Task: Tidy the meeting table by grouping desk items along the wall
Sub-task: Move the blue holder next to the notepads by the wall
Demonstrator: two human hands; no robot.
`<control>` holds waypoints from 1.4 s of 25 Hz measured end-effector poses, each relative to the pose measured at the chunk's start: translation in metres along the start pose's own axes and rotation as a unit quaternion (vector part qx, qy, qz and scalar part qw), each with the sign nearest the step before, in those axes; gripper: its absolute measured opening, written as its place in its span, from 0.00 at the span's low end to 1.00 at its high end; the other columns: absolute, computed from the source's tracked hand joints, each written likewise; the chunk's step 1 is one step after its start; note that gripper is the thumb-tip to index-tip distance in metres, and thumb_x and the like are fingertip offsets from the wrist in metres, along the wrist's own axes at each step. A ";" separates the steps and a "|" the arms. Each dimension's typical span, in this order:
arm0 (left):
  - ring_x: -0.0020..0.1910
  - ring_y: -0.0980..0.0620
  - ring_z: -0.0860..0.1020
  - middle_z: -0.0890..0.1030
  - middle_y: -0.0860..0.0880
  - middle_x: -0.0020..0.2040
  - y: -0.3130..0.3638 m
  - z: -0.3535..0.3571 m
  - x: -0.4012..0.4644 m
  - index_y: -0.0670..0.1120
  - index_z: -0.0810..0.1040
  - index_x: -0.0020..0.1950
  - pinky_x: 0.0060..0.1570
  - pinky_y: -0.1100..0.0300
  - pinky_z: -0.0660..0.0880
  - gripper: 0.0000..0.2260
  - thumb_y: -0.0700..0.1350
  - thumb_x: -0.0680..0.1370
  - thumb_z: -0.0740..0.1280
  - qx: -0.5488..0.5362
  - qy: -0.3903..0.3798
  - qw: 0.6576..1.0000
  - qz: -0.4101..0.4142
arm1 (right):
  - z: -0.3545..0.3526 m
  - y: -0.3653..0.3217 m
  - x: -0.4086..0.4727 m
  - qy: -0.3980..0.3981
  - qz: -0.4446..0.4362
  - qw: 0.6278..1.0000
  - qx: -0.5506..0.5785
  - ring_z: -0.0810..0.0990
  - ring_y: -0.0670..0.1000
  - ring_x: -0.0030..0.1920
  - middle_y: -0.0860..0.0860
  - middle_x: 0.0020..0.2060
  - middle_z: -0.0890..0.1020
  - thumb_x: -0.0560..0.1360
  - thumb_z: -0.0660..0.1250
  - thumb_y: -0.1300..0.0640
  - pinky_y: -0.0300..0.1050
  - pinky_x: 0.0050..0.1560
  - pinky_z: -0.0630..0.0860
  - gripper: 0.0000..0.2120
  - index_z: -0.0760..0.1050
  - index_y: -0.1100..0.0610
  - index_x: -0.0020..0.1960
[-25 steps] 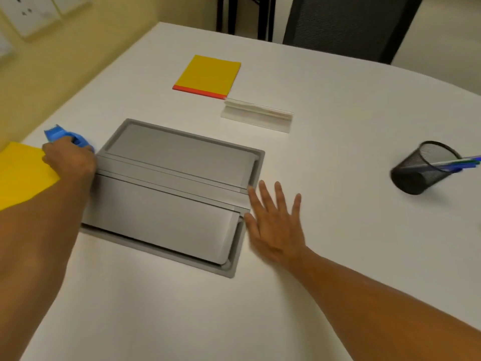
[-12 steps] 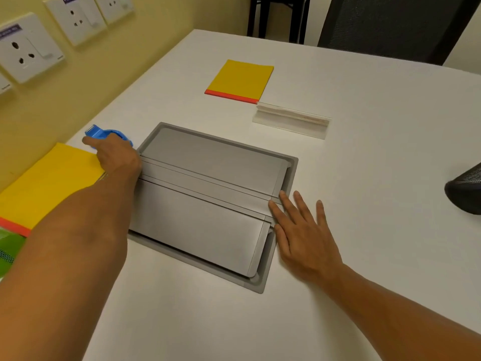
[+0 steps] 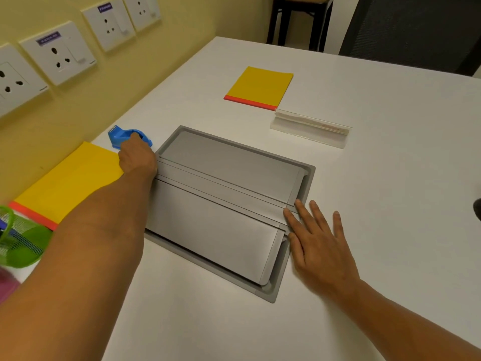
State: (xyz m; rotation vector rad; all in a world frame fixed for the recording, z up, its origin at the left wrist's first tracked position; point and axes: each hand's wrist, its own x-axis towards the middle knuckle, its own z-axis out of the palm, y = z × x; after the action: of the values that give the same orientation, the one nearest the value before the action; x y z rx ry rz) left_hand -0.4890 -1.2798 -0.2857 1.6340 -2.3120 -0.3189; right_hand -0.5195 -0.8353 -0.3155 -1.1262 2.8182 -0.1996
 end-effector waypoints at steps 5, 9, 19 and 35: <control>0.60 0.36 0.77 0.75 0.34 0.62 0.004 0.000 -0.002 0.39 0.66 0.71 0.56 0.44 0.75 0.19 0.36 0.80 0.64 -0.012 0.008 1.000 -0.025 | 0.002 0.001 0.002 0.001 -0.002 1.000 0.001 0.38 0.49 0.81 0.44 0.81 0.45 0.82 0.36 0.40 0.64 0.79 0.41 0.28 0.44 0.41 0.81; 0.58 0.35 0.77 0.75 0.34 0.62 0.005 -0.018 -0.032 0.43 0.56 0.77 0.54 0.43 0.75 0.28 0.42 0.81 0.63 -0.064 0.027 0.997 0.019 | 0.001 0.001 -0.001 0.000 -0.002 1.000 -0.008 0.38 0.50 0.81 0.44 0.81 0.44 0.82 0.36 0.41 0.63 0.78 0.39 0.28 0.42 0.42 0.81; 0.54 0.47 0.78 0.80 0.46 0.55 0.015 -0.071 -0.280 0.46 0.73 0.68 0.55 0.54 0.75 0.18 0.53 0.81 0.62 -0.167 -0.155 0.935 0.272 | -0.034 0.006 -0.030 -0.213 0.017 0.976 0.040 0.32 0.55 0.79 0.49 0.80 0.36 0.83 0.54 0.43 0.65 0.76 0.35 0.33 0.40 0.44 0.81; 0.63 0.51 0.75 0.78 0.51 0.62 -0.005 -0.252 -0.590 0.49 0.77 0.63 0.62 0.58 0.70 0.15 0.53 0.79 0.66 -0.269 -0.264 0.836 0.398 | -0.190 -0.004 -0.447 0.029 0.140 0.954 0.265 0.56 0.43 0.79 0.40 0.80 0.54 0.83 0.60 0.49 0.40 0.75 0.57 0.29 0.52 0.41 0.80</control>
State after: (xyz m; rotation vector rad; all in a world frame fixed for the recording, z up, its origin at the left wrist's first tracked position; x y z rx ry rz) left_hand -0.2090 -0.7283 -0.1166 0.2536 -2.6679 -1.1787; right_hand -0.2211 -0.5134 -0.1074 -0.6060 2.6705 -0.9076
